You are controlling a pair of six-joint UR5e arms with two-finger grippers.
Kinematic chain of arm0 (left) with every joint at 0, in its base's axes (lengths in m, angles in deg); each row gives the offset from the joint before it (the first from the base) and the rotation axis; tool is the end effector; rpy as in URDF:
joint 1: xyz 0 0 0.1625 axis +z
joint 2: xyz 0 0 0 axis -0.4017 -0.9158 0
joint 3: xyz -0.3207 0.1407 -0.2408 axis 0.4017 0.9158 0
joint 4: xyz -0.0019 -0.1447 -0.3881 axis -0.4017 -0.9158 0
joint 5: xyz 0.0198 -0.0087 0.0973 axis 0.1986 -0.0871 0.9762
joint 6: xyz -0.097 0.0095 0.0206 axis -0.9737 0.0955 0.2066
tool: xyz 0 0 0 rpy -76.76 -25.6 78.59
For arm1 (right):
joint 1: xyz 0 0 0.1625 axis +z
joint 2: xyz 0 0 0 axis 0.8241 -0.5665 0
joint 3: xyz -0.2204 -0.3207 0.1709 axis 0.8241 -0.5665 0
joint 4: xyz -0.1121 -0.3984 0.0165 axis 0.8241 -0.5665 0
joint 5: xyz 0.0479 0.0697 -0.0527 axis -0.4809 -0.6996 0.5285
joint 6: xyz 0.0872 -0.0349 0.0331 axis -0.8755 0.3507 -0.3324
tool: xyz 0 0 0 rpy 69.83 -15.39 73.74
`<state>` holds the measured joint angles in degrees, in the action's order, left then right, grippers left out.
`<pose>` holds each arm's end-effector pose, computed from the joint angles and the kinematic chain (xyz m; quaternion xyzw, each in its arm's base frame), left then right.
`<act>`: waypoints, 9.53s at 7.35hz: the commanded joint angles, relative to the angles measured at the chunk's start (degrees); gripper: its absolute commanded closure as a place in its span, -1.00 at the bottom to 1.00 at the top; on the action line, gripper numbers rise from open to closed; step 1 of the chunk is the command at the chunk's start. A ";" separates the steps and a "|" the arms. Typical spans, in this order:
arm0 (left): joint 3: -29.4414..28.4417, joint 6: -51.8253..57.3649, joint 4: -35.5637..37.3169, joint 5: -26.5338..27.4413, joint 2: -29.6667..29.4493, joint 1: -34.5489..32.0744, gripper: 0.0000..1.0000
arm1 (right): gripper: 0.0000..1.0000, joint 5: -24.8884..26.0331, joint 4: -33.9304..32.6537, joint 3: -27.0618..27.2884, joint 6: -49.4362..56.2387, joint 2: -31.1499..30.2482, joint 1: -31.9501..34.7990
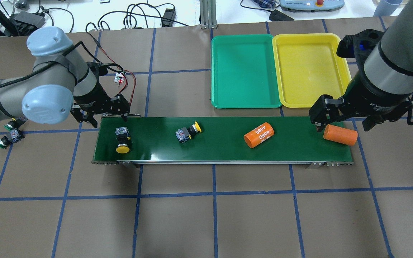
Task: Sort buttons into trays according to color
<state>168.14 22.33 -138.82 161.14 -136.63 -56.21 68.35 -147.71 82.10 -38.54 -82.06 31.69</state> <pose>-0.0404 -0.5442 0.2934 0.0887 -0.9946 -0.0523 0.0150 0.1123 -0.3812 0.4875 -0.0155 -0.9998 -0.0041 0.0121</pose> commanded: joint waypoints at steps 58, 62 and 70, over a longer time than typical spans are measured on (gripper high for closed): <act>-0.57 20.94 -0.50 0.13 -1.68 11.16 -1.00 | -1.00 2.65 -33.70 -7.85 -39.83 32.50 -4.40; -6.99 65.57 1.75 2.76 -9.48 26.50 -1.00 | -1.00 -0.61 -17.66 -7.50 -30.80 18.51 1.11; -5.95 86.43 14.25 1.98 -19.78 32.87 -0.96 | -1.00 -0.35 -29.67 0.50 -18.71 27.27 15.99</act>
<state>161.50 109.81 -124.73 163.60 -155.92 -23.59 68.26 -174.66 81.58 -57.44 -55.39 46.91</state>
